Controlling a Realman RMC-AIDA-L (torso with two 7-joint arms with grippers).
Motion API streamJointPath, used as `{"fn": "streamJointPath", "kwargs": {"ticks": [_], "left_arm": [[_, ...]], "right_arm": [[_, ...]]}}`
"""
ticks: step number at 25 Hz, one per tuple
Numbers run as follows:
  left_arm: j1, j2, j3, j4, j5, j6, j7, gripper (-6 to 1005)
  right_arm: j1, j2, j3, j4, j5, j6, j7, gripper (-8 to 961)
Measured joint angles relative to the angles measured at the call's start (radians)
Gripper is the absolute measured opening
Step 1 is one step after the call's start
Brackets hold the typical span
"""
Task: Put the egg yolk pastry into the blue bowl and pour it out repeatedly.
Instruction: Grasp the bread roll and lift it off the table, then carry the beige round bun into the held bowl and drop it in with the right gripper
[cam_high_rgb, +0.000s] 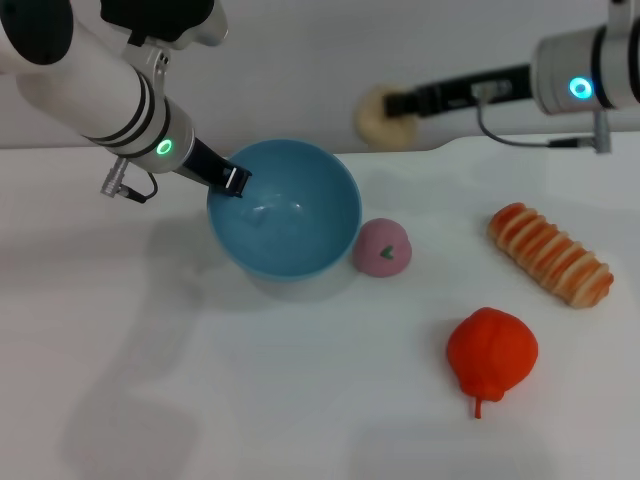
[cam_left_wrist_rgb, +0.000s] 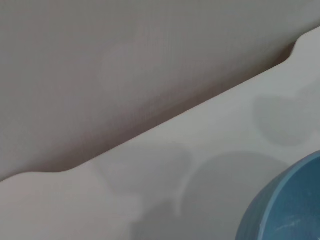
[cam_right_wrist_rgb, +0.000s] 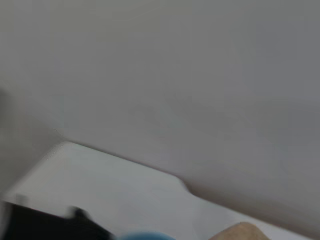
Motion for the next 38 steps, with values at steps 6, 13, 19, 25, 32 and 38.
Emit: {"fn": "streamJointPath", "kwargs": {"ticks": [6, 13, 19, 25, 32, 38], "left_arm": [[-0.002, -0.001, 0.003, 0.001, -0.001, -0.008, 0.0, -2], [-0.002, -0.002, 0.005, 0.006, -0.001, -0.003, 0.002, -1], [0.004, -0.001, 0.004, 0.005, -0.001, 0.0, 0.002, -1], [0.001, 0.0, 0.004, 0.008, -0.001, 0.0, 0.002, -1], [0.005, 0.0, 0.007, 0.008, 0.0, 0.002, 0.001, -1], [0.009, -0.002, 0.008, 0.008, -0.001, 0.014, 0.0, -2]], "right_arm": [[0.037, 0.0, -0.06, 0.021, 0.057, -0.004, -0.024, 63], [0.093, 0.002, -0.14, 0.143, 0.192, -0.003, -0.115, 62], [0.093, 0.006, -0.168, 0.174, 0.205, 0.008, -0.118, 61], [0.084, 0.002, -0.162, 0.191, 0.205, 0.007, -0.118, 59], [0.075, 0.003, -0.164, 0.2, 0.204, 0.006, -0.125, 164], [-0.016, 0.006, -0.168, 0.093, 0.175, 0.063, -0.18, 365]]}}
